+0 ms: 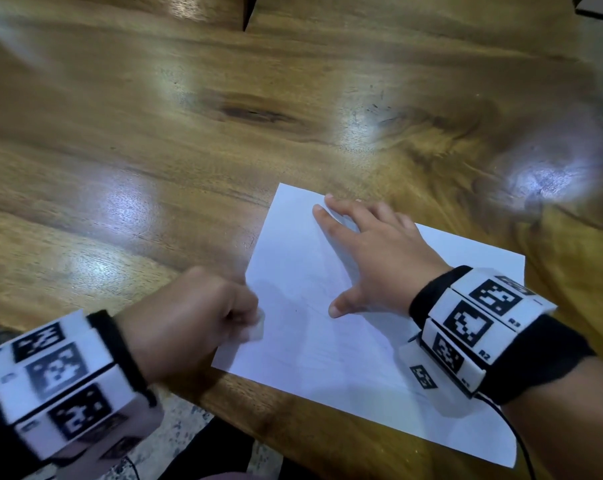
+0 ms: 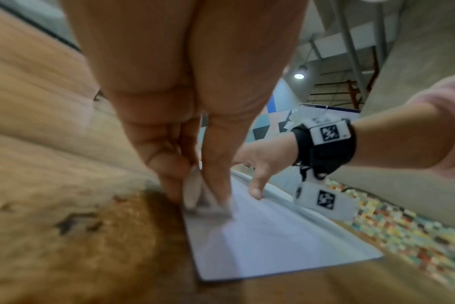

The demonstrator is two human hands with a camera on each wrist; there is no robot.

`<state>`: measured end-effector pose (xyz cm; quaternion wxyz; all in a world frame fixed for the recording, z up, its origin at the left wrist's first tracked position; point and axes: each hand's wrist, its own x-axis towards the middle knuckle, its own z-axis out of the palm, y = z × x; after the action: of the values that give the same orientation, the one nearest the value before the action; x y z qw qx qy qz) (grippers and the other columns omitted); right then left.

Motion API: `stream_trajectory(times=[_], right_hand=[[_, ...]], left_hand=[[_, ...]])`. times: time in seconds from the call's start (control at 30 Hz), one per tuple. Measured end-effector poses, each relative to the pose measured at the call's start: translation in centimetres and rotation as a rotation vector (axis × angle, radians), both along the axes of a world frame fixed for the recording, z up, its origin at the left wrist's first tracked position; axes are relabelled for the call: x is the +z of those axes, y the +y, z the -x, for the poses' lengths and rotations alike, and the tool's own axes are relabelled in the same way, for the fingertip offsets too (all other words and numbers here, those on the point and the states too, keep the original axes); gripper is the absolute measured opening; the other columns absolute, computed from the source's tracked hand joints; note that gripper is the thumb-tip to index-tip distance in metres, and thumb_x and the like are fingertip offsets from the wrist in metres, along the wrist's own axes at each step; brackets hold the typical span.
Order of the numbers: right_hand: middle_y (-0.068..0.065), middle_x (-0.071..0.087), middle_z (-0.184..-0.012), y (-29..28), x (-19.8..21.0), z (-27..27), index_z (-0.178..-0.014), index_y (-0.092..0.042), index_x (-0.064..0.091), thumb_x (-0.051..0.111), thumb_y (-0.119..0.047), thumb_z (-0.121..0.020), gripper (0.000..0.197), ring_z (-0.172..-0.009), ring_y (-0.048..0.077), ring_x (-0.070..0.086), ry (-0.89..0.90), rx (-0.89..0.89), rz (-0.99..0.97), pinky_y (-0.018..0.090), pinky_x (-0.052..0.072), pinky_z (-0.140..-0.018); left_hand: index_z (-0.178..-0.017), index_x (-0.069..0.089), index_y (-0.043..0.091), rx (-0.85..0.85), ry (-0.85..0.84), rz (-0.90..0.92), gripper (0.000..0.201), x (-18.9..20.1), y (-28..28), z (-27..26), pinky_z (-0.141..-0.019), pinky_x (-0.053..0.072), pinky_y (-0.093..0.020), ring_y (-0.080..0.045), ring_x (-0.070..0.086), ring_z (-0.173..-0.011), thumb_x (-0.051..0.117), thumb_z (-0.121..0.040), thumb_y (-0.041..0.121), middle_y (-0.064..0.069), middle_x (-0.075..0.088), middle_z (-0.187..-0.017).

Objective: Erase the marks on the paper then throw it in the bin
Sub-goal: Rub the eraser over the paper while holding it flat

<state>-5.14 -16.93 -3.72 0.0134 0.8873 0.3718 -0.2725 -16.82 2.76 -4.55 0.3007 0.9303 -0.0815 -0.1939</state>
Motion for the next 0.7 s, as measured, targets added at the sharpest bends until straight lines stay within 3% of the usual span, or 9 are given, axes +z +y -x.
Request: stream_trajectory(times=[0.07, 0.17, 0.23, 0.3, 0.43, 0.5, 0.6, 0.67, 0.7], right_hand=[[-0.015, -0.011, -0.155, 0.0, 0.0, 0.0, -0.147, -0.034, -0.008, 0.073, -0.061, -0.06, 0.121, -0.141, 0.017, 0.0, -0.005, 0.0, 0.001, 0.038, 0.011, -0.115], [-0.014, -0.01, -0.156, 0.1, -0.1, 0.0, -0.147, -0.034, -0.007, 0.073, -0.062, -0.06, 0.122, -0.141, 0.017, 0.001, -0.01, 0.0, -0.003, 0.037, 0.01, -0.114], [-0.014, -0.011, -0.156, 0.0, -0.1, 0.0, -0.147, -0.034, -0.008, 0.072, -0.062, -0.06, 0.122, -0.14, 0.017, 0.0, -0.01, 0.001, -0.004, 0.036, 0.009, -0.114], [-0.014, -0.011, -0.156, 0.0, -0.1, 0.0, -0.147, -0.034, -0.008, 0.072, -0.062, -0.06, 0.122, -0.14, 0.017, 0.0, -0.009, 0.001, -0.005, 0.036, 0.008, -0.113], [-0.015, -0.011, -0.155, 0.0, -0.2, -0.1, -0.147, -0.034, -0.008, 0.072, -0.062, -0.061, 0.121, -0.14, 0.017, 0.0, -0.009, 0.005, -0.006, 0.036, 0.008, -0.114], [-0.014, -0.011, -0.155, 0.0, -0.3, -0.1, -0.147, -0.034, -0.008, 0.072, -0.062, -0.061, 0.121, -0.14, 0.018, 0.0, -0.013, 0.006, -0.006, 0.036, 0.008, -0.113], [-0.014, -0.011, -0.155, 0.0, -0.3, 0.0, -0.147, -0.034, -0.008, 0.072, -0.063, -0.06, 0.122, -0.141, 0.018, -0.001, -0.018, 0.008, -0.003, 0.036, 0.009, -0.113], [-0.014, -0.011, -0.155, 0.0, -0.3, -0.1, -0.147, -0.034, -0.008, 0.071, -0.063, -0.06, 0.122, -0.141, 0.018, 0.0, -0.02, 0.011, -0.001, 0.036, 0.009, -0.113], [-0.014, -0.011, -0.155, 0.0, -0.2, -0.1, -0.147, -0.033, -0.008, 0.071, -0.064, -0.06, 0.122, -0.14, 0.018, 0.001, -0.02, 0.014, 0.0, 0.036, 0.009, -0.113]], left_hand=[[-0.066, 0.059, 0.019, -0.004, 0.05, 0.0, 0.014, -0.1, 0.1, 0.0, -0.057, 0.034, -0.003, 0.01, 0.052, -0.064, 0.071, -0.068, 0.027, 0.021, 0.052, -0.055], [-0.063, 0.067, 0.016, 0.082, -0.11, -0.018, 0.02, 0.1, -0.8, -2.3, -0.054, 0.034, -0.013, -0.006, 0.053, -0.059, 0.067, -0.065, 0.035, 0.007, 0.059, -0.059], [-0.063, 0.067, 0.013, 0.115, -0.196, -0.034, 0.018, 0.0, -1.6, -3.3, -0.053, 0.035, -0.02, -0.013, 0.053, -0.056, 0.066, -0.066, 0.031, 0.0, 0.058, -0.062], [-0.059, 0.063, 0.015, 0.09, -0.192, -0.012, 0.017, -0.1, -1.8, -2.5, -0.053, 0.033, -0.02, -0.008, 0.048, -0.055, 0.064, -0.069, 0.028, 0.004, 0.052, -0.06], [-0.062, 0.058, 0.019, -0.029, 0.024, 0.057, 0.015, -0.3, -1.3, 0.4, -0.056, 0.031, -0.001, 0.011, 0.046, -0.058, 0.067, -0.071, 0.026, 0.02, 0.04, -0.059], [-0.062, 0.06, 0.016, -0.038, -0.022, 0.028, 0.019, -0.3, -1.3, -0.7, -0.055, 0.033, -0.006, 0.007, 0.047, -0.056, 0.066, -0.071, 0.031, 0.016, 0.046, -0.06], [-0.064, 0.064, 0.013, 0.088, -0.206, -0.03, 0.022, 0.1, -2.0, -3.7, -0.051, 0.03, -0.018, -0.012, 0.049, -0.057, 0.065, -0.073, 0.033, 0.001, 0.055, -0.064], [-0.061, 0.062, 0.016, 0.065, -0.252, -0.011, 0.014, 0.0, -2.4, -3.7, -0.052, 0.027, -0.015, -0.01, 0.044, -0.055, 0.063, -0.071, 0.025, 0.005, 0.046, -0.062], [-0.058, 0.058, 0.019, 0.01, -0.197, -0.003, 0.016, 0.0, -2.4, -3.0, -0.053, 0.026, -0.014, -0.006, 0.041, -0.054, 0.062, -0.072, 0.026, 0.009, 0.041, -0.061]])
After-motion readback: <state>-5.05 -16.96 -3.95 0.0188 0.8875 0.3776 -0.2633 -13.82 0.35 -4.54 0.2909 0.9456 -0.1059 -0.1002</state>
